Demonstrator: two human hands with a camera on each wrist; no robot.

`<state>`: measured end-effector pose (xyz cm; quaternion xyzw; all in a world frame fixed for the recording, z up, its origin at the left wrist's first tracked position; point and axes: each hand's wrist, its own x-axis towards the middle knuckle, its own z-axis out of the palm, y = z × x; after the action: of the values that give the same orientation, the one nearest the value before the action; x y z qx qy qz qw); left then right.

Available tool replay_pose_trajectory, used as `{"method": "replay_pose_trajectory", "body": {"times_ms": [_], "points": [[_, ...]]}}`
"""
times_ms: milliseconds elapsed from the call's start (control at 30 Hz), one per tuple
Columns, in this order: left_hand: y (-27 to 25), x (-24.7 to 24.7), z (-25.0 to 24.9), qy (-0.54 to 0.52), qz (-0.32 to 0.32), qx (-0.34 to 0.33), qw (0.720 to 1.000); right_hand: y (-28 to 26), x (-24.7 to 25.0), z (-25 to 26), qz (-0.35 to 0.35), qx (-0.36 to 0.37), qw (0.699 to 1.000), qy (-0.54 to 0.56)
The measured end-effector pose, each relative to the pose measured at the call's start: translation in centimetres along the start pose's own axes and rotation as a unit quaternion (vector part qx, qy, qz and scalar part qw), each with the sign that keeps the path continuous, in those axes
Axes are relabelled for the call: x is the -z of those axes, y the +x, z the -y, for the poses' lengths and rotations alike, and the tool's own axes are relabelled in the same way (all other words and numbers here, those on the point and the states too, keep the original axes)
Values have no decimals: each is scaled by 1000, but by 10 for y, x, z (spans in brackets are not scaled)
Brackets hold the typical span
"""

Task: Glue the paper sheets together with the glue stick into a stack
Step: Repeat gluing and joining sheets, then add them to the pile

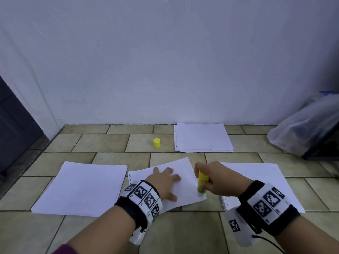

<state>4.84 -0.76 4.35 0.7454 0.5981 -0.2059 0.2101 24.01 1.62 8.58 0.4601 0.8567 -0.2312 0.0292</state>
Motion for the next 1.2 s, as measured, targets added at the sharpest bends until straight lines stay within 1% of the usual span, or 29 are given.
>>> {"method": "replay_pose_trajectory", "body": {"times_ms": [100,167,200,267,367,467,500,567,633,733,800,867,933,1000,1100,1200], "points": [[-1,0,4,25,11,0,1000,3,3,-6,-8,-15,999,40],[-3,-1,7,60,12,-1,998,9,5,-14,-41,-46,990,128],[-5,-2,8,77,11,-1,997,12,6,-19,-58,-66,976,201],[-7,-4,10,96,5,3,995,17,7,-28,-83,-103,930,344],[-11,-6,11,87,-13,5,996,23,3,-38,-70,-123,861,488],[-14,-8,10,67,-28,19,997,29,-4,-44,-65,-132,802,578],[-15,-8,9,67,-41,26,997,30,-6,-45,-71,-137,791,593],[-16,-10,7,70,-79,33,994,33,-7,-43,-92,-144,782,600],[-14,-14,7,40,-103,9,994,35,-6,-40,-121,-145,784,591],[-13,-18,9,-9,-103,-31,994,39,-6,-34,-172,-152,798,558],[-11,-18,11,-23,-103,-26,994,45,-6,-28,-204,-150,809,531],[-9,-17,14,-23,-97,-17,995,51,-7,-22,-226,-142,833,485],[-7,-18,17,-2,-101,-14,995,58,-8,-14,-230,-133,871,413],[-5,-19,18,-5,-108,-12,994,64,-9,-4,-230,-112,902,348],[-3,-23,18,-51,-93,-10,994,73,-10,11,-220,-73,931,283],[-3,-24,17,-46,-87,-6,995,84,-9,26,-193,-40,949,247]]}}
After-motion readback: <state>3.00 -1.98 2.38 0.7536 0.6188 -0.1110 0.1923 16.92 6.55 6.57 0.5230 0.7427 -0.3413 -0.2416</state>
